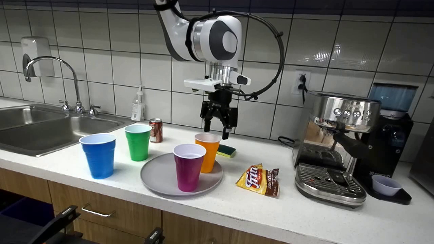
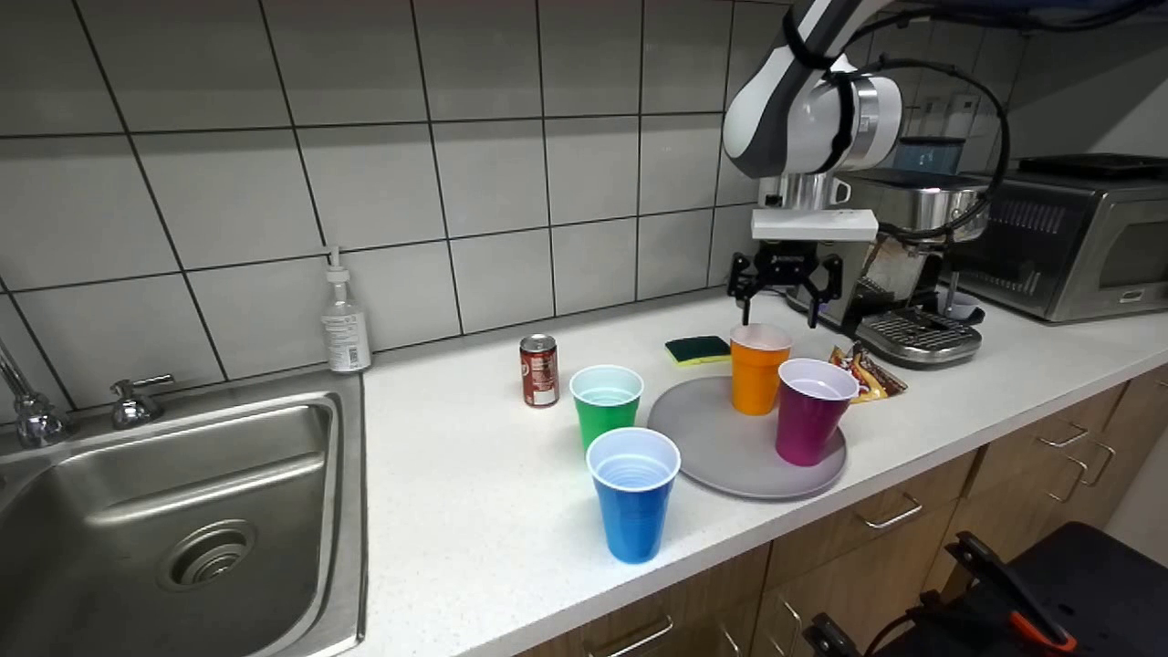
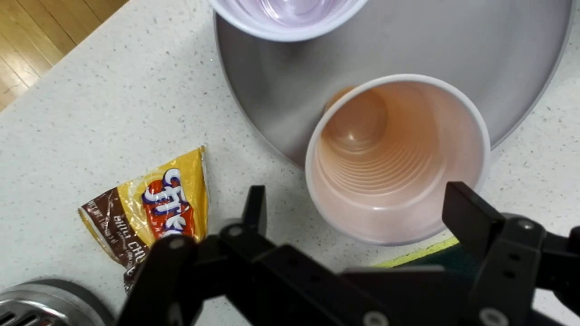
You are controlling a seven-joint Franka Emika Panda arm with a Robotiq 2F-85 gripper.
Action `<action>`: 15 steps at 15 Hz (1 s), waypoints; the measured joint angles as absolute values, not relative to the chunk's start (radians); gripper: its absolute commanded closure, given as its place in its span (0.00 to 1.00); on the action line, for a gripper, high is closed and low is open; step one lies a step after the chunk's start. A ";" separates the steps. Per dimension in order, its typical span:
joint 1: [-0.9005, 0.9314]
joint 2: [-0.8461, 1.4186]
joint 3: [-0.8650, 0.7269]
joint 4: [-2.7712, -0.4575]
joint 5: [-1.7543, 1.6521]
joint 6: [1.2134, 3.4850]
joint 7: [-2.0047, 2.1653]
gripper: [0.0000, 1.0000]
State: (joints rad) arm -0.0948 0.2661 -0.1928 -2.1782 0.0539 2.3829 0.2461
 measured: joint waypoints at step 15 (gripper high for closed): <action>-0.056 0.053 -0.112 -2.367 0.051 2.383 0.212 0.00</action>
State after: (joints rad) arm -0.0555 0.0530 -0.1116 -2.3665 0.0514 2.3829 0.2124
